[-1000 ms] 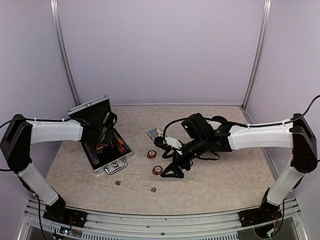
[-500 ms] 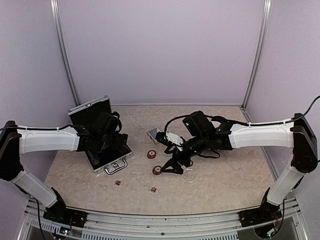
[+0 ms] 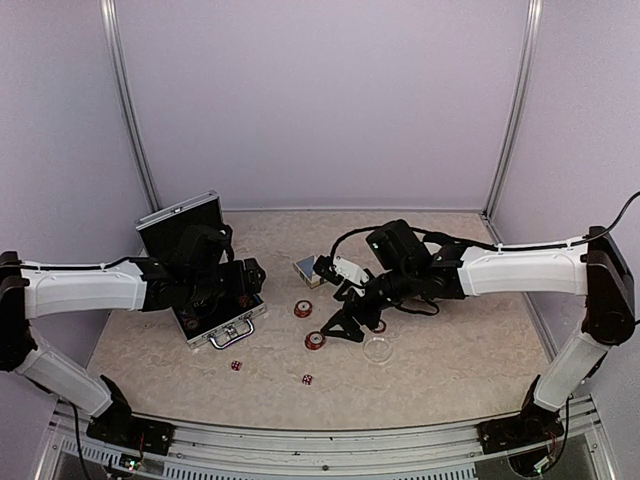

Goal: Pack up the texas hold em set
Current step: Adjust the chip case at the center of the board.

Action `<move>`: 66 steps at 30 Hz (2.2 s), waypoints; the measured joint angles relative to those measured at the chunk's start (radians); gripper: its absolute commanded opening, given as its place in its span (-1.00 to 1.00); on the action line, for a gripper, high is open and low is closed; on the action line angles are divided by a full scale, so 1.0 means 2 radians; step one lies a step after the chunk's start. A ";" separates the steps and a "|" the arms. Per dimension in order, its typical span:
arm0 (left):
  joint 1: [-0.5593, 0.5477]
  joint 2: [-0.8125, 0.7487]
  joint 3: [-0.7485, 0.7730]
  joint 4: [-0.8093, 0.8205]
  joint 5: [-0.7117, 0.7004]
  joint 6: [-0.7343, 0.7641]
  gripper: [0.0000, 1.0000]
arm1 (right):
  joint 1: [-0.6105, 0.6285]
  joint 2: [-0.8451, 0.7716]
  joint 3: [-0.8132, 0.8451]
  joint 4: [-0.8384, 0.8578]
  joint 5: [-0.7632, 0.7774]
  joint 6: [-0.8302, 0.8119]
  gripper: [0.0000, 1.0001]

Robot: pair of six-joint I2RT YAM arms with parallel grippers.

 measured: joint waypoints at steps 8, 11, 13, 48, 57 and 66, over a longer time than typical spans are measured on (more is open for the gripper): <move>0.000 0.034 -0.004 0.020 0.007 -0.047 0.46 | 0.000 0.000 0.000 0.001 0.000 0.002 0.97; 0.000 0.047 -0.003 0.021 0.004 -0.052 0.30 | 0.000 0.000 0.000 0.002 0.000 0.002 0.98; -0.001 0.055 -0.003 0.021 -0.001 -0.053 0.26 | 0.000 0.000 0.000 0.004 0.000 0.002 0.98; -0.004 0.132 0.046 -0.002 -0.033 -0.061 -0.27 | -0.007 -0.011 -0.028 0.027 -0.020 -0.010 0.98; -0.005 0.140 0.055 -0.010 -0.037 -0.061 -0.37 | -0.007 -0.011 -0.029 0.027 -0.022 -0.010 0.98; -0.005 0.149 0.063 -0.019 -0.047 -0.060 -0.50 | -0.007 -0.011 -0.029 0.027 -0.024 -0.010 0.98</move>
